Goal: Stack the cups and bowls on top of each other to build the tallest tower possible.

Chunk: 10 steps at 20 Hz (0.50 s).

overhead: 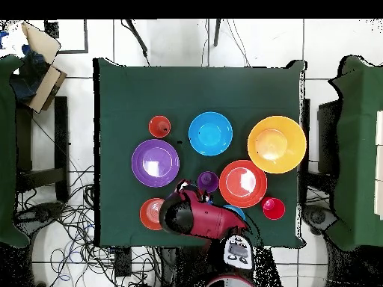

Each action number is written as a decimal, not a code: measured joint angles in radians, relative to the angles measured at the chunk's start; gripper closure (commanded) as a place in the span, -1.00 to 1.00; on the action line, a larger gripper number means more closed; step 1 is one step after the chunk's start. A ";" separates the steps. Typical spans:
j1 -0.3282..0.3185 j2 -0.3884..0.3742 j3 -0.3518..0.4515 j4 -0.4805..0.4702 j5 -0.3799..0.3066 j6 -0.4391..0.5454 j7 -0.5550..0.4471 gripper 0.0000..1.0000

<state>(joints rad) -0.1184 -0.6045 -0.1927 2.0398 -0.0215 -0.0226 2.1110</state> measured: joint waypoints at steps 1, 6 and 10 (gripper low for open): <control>-0.001 0.008 0.000 0.000 0.000 -0.014 0.000 -1.00; -0.001 0.038 0.000 0.000 0.000 -0.082 0.000 -1.00; -0.001 0.058 0.000 0.000 0.000 -0.128 0.000 -1.00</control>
<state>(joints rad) -0.1193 -0.5463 -0.1925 2.0394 -0.0210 -0.1502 2.1110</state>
